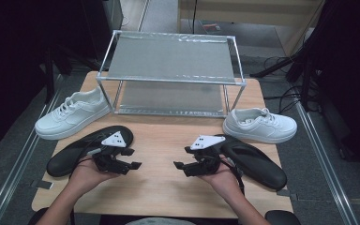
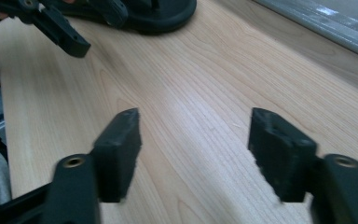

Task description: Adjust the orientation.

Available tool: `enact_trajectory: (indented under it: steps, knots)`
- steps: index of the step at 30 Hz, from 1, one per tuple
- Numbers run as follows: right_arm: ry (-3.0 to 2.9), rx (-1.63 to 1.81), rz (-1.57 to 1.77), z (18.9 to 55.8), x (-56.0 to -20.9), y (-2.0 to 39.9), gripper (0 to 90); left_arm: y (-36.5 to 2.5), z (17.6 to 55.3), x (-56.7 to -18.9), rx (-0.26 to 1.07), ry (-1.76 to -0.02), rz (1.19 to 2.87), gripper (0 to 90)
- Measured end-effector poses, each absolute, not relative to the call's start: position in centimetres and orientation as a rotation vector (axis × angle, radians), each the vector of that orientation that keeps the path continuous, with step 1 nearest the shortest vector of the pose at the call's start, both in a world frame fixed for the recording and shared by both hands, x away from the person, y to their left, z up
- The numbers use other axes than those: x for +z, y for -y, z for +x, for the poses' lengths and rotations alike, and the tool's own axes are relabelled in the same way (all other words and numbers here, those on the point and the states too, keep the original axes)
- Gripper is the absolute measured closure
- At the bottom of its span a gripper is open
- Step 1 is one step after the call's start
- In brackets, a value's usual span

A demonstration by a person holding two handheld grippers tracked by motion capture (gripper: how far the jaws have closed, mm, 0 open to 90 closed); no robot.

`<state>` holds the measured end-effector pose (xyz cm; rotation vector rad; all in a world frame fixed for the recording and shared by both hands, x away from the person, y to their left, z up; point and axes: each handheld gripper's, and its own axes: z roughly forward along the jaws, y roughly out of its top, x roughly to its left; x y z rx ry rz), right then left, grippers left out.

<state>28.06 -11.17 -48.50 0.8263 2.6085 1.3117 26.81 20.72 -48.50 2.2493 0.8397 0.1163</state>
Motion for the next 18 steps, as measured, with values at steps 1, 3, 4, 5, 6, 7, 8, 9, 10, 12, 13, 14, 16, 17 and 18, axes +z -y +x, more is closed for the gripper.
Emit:
enact_trajectory:
  steps: [1, 3, 4, 5, 6, 7, 8, 9, 10, 12, 13, 14, 16, 17, 18]
  knots:
    - [-2.604, 1.314, 0.836, 28.1, -48.5, 11.2, 32.1, -20.9, 26.9, -48.5, 0.117, -0.845, 2.249, 38.1]
    - [-2.606, 1.333, 0.835, 28.2, -48.6, 11.1, 28.2, -21.1, 26.9, -48.4, 0.119, -0.853, 2.242, 38.1]
    - [-2.594, 1.342, 0.844, 28.2, -48.6, 11.1, 28.2, -21.3, 26.9, -48.4, 0.126, -0.857, 2.241, 38.1]
    - [-2.579, 1.352, 0.854, 28.2, -48.5, 11.1, 27.6, -21.3, 26.9, -48.4, 0.126, -0.857, 2.241, 38.1]
    - [-2.579, 1.352, 0.854, 28.2, -48.5, 11.1, 27.6, -21.4, 27.0, -48.3, 0.127, -0.862, 2.237, 38.1]
    - [-2.566, 1.365, 0.861, 28.2, -48.5, 11.0, 25.7, -21.6, 27.0, -48.3, 0.127, -0.867, 2.234, 38.1]
    - [-2.552, 1.378, 0.861, 28.2, -48.5, 11.0, 23.9, -21.7, 27.0, -48.3, 0.135, -0.874, 2.235, 38.2]
    - [-2.552, 1.383, 0.861, 28.2, -48.5, 11.0, 22.3, -21.8, 27.0, -48.3, 0.141, -0.882, 2.229, 38.2]
    - [-2.561, 1.395, 0.849, 28.3, -48.5, 11.1, 19.9, -22.0, 27.1, -48.2, 0.138, -0.887, 2.225, 38.2]
    - [-2.572, 1.402, 0.837, 28.3, -48.5, 11.1, 19.1, -22.3, 27.1, -48.2, 0.139, -0.896, 2.219, 38.2]
    - [-2.573, 1.401, 0.835, 28.3, -48.5, 11.1, 19.5, -22.5, 27.1, -48.2, 0.141, -0.901, 2.218, 38.2]
    - [-2.573, 1.396, 0.835, 28.3, -48.5, 11.1, 19.6, -22.6, 27.1, -48.1, 0.145, -0.904, 2.219, 38.2]
    - [-2.582, 1.377, 0.836, 28.3, -48.6, 11.1, 20.0, -23.0, 27.2, -48.2, 0.137, -0.914, 2.213, 38.2]
    - [-2.582, 1.377, 0.836, 28.3, -48.6, 11.1, 20.0, -23.1, 27.2, -48.2, 0.135, -0.917, 2.213, 38.2]
    - [-2.583, 1.374, 0.835, 28.3, -48.6, 11.1, 20.0, -23.2, 27.2, -48.2, 0.128, -0.921, 2.207, 38.2]
